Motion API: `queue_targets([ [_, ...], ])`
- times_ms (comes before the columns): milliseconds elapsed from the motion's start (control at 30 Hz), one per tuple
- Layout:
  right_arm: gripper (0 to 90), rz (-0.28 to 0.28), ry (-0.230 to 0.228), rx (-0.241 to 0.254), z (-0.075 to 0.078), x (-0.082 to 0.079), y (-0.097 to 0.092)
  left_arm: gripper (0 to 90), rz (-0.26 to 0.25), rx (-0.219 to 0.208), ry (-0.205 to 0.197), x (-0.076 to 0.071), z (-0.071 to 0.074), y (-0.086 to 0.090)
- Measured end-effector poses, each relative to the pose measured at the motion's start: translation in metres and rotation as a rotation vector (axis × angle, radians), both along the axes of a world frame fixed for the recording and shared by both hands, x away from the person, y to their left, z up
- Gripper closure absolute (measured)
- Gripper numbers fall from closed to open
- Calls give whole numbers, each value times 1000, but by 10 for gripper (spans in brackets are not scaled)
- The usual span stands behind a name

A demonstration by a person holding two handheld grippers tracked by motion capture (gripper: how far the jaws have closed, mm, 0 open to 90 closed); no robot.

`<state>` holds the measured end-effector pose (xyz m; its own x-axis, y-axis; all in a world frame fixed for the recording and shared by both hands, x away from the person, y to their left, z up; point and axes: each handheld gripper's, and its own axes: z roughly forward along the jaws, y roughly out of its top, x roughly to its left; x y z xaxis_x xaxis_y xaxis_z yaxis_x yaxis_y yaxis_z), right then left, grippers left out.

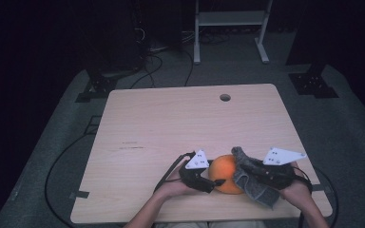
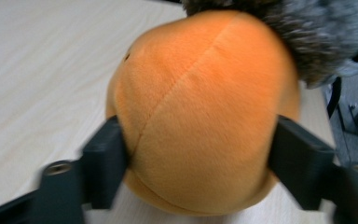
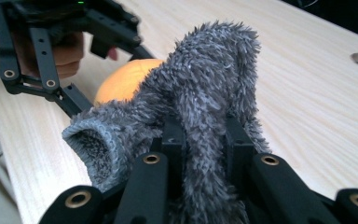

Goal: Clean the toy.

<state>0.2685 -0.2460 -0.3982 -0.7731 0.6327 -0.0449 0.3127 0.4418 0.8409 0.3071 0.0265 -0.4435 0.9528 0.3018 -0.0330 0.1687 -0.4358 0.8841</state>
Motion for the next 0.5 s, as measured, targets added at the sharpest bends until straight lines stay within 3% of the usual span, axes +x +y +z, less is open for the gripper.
queue_targets([
  [100,743,-10,-42,20,11,-5,2,358,1,-11,-50,-4,17,4],
  [167,743,-6,-67,43,15,-5,6,364,5,-16,-62,-4,25,9],
  [267,744,-12,-47,65,10,1,7,370,22,-5,-71,-2,29,17],
  [333,742,-19,-7,61,-2,7,8,370,27,20,-67,0,26,18],
  [400,742,-19,20,57,-13,11,6,370,24,19,-59,1,26,20],
  [500,742,-52,28,-2,-16,13,0,368,25,17,-56,2,28,21],
])
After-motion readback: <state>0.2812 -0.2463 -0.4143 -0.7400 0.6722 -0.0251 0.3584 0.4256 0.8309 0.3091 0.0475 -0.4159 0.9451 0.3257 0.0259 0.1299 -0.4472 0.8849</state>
